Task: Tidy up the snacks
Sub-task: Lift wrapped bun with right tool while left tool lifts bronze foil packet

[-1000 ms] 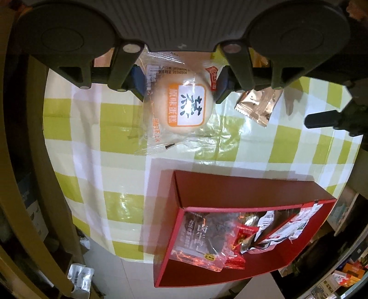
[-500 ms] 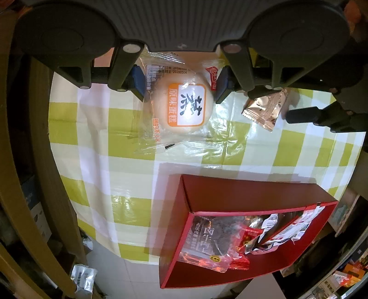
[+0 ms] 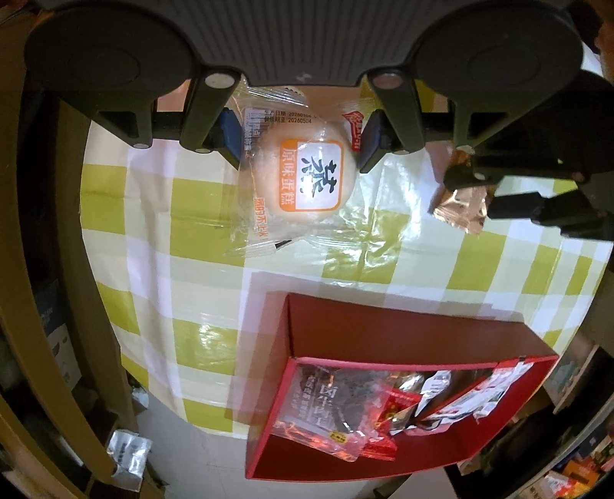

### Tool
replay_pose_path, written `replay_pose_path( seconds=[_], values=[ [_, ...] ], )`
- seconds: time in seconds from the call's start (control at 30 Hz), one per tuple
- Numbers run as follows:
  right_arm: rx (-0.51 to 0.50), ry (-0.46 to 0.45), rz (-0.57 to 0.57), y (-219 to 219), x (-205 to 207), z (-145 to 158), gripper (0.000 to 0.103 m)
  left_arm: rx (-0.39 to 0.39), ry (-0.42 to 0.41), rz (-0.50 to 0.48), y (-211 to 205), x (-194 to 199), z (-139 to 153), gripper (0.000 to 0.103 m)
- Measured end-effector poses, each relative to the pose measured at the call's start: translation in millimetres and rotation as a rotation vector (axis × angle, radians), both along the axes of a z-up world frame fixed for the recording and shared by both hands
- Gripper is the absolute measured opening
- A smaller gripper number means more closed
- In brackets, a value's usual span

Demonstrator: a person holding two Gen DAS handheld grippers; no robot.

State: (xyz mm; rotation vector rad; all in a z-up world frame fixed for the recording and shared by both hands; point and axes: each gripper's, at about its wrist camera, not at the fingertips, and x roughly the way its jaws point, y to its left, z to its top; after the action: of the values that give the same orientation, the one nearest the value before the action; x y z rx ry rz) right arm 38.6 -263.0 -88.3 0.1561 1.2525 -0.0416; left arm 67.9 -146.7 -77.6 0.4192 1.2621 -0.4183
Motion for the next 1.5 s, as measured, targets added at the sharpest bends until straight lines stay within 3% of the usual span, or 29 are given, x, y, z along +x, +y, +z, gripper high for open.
replay_pose_path(
  seconds=[0.37,1.13,1.5],
  values=[
    [-0.07,-0.009,0.049,18,1,6,0.066,0.025,-0.032,0.002,6,0,6,0.046],
    [-0.117,0.007,0.127,46,8,4,0.065,0.033,-0.042,0.043,30,8,12,0.045],
    [-0.137,-0.034,0.135,54,2,24,0.06,0.009,-0.058,0.043,37,5,27,0.046]
  ],
)
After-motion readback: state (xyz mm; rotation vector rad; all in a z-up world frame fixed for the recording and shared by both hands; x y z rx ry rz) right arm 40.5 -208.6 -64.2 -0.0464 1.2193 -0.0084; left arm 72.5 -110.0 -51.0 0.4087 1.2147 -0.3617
